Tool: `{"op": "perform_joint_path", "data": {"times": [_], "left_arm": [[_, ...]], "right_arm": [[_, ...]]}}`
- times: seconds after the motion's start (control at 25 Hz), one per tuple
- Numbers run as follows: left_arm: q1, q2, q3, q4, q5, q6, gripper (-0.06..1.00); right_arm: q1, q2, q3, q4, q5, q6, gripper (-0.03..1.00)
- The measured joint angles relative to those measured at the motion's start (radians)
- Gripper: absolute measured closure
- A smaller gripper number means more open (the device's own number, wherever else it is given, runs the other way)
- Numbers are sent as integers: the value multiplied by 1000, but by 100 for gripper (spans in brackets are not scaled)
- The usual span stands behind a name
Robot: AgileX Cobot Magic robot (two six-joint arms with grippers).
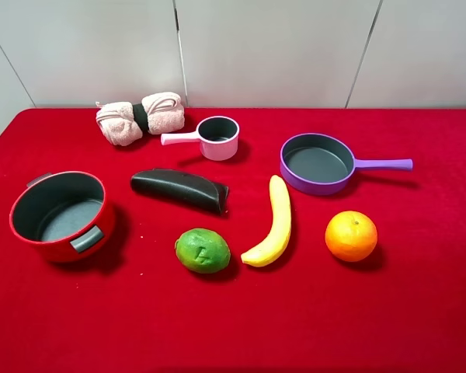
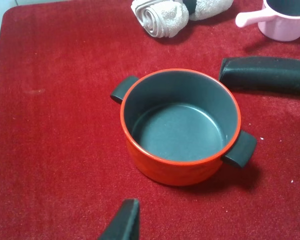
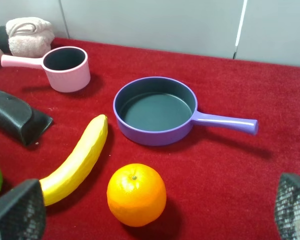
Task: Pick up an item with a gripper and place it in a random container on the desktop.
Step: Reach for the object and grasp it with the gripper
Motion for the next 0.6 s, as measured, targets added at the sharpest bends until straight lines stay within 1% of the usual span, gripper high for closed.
{"op": "perform_joint_path", "data": {"times": [0.6], "left_arm": [[0,0,0,0,0,0,-4]], "right_arm": [[0,0,0,0,0,0,27]]}}
